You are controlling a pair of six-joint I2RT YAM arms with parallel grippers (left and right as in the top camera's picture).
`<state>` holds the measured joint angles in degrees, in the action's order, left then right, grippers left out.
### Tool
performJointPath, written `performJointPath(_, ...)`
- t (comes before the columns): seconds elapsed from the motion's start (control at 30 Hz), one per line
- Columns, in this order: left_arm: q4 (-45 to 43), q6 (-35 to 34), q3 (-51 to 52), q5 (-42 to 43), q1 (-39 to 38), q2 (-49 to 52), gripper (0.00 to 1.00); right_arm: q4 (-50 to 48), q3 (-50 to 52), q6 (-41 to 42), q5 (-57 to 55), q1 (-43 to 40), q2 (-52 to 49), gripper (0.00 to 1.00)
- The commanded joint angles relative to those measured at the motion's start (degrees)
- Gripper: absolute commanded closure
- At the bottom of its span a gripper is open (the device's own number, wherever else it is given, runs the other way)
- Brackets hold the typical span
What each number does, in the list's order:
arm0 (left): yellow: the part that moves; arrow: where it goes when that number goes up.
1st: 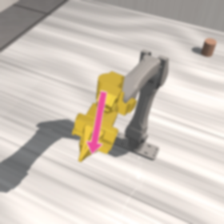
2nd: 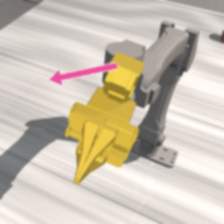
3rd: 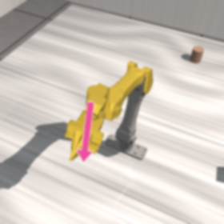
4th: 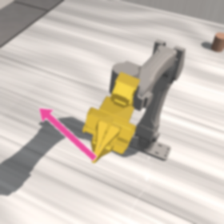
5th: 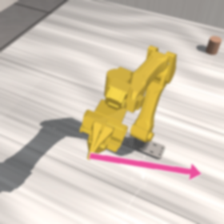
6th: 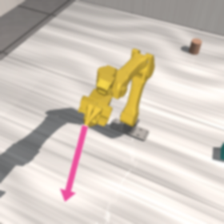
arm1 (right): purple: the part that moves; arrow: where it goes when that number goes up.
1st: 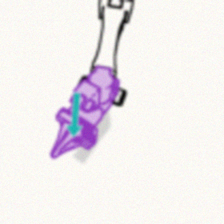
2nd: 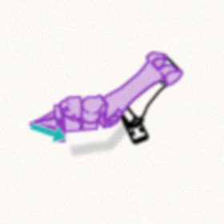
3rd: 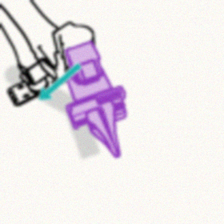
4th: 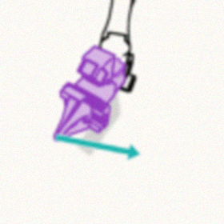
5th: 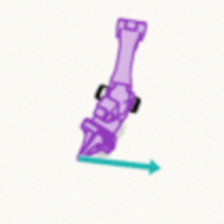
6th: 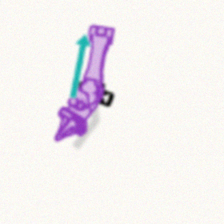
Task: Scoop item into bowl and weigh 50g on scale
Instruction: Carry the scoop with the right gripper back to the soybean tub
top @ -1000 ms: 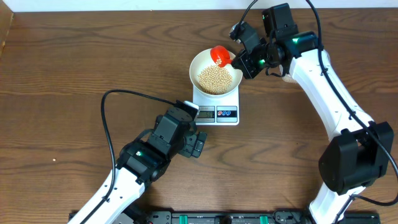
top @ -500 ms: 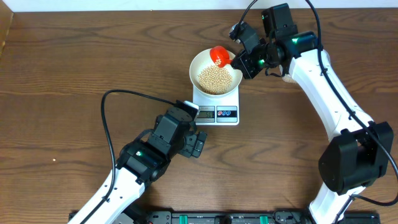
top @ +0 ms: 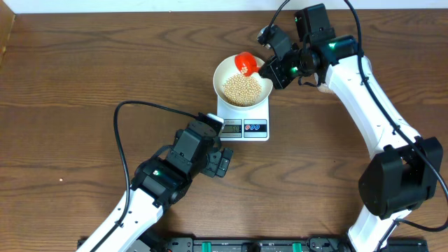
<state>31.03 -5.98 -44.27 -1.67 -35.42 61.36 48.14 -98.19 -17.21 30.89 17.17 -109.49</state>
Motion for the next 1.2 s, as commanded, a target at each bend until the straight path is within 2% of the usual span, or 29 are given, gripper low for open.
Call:
performJointPath(0.0,0.0,0.1,-0.4,-0.5,-0.1,0.1,0.05,-0.4,-0.1,2.0,7.5,-2.5,1.2,0.99)
performJointPath(0.27,0.0,0.1,-0.4,-0.5,-0.1,0.1,0.05,-0.4,-0.1,3.5,24.5,-11.7,1.2,0.99)
performJointPath(0.47,0.0,0.1,-0.4,-0.5,-0.1,0.1,0.05,0.7,-0.1,4.8,37.4,-23.9,1.2,0.99)
performJointPath(0.6,0.0,0.2,-0.4,-0.5,-0.1,0.1,0.05,2.2,-0.1,5.0,41.0,-30.9,1.2,0.99)
performJointPath(0.8,0.0,0.1,-0.4,-0.5,-0.1,0.1,0.05,6.9,0.0,2.6,40.5,-38.9,1.2,0.99)
performJointPath(0.97,0.0,0.1,-0.4,-0.5,-0.1,0.1,0.05,11.7,0.0,1.3,31.8,-42.9,1.2,0.99)
performJointPath(1.17,0.0,0.1,-0.4,-0.5,-0.1,0.1,0.05,16.1,0.0,-0.2,20.2,-44.1,1.2,0.99)
